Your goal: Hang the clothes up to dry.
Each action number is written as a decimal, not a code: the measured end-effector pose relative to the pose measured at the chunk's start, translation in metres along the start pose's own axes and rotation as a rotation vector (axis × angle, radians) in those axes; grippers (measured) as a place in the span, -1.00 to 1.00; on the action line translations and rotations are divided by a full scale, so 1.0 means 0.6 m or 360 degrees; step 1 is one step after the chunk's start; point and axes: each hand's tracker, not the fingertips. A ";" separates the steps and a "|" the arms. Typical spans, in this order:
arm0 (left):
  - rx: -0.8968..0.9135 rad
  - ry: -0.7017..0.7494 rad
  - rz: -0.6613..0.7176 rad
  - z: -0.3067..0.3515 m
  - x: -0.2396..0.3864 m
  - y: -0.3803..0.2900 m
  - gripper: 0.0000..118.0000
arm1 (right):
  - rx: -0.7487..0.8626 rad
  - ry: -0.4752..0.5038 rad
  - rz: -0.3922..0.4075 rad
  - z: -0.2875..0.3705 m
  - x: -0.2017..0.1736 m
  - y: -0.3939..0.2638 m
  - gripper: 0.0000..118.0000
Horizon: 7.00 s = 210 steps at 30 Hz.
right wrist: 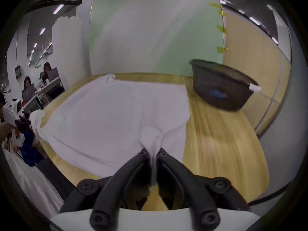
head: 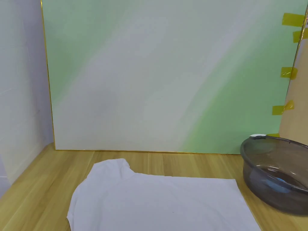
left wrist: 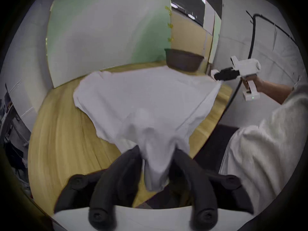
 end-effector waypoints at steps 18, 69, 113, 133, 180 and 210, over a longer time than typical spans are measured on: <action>0.0786 0.0624 0.0338 -0.006 -0.124 0.278 0.47 | 0.0927 -0.0217 -0.0049 0.022 -0.058 0.286 0.88; -0.0012 0.1006 0.1025 -0.343 -0.747 0.347 0.03 | 0.0496 -0.0132 -0.0036 -0.226 -0.067 0.272 -1.00; -0.0058 0.0915 0.0827 -0.305 -0.710 0.288 -0.89 | -0.0492 -0.0346 -0.0501 -0.622 0.109 0.459 -0.90; 0.0822 0.0888 0.0481 0.029 -0.533 0.527 -0.91 | 0.0670 -0.0196 -0.0086 -0.178 0.017 0.664 -0.91; 0.1507 0.1231 0.0236 0.335 -0.645 0.926 -0.91 | 0.1203 -0.0465 -0.0014 0.002 0.024 1.116 -0.91; 0.1340 0.1263 0.0119 0.285 -0.678 0.847 -0.91 | 0.1110 -0.0412 -0.0009 -0.138 0.044 1.074 -0.91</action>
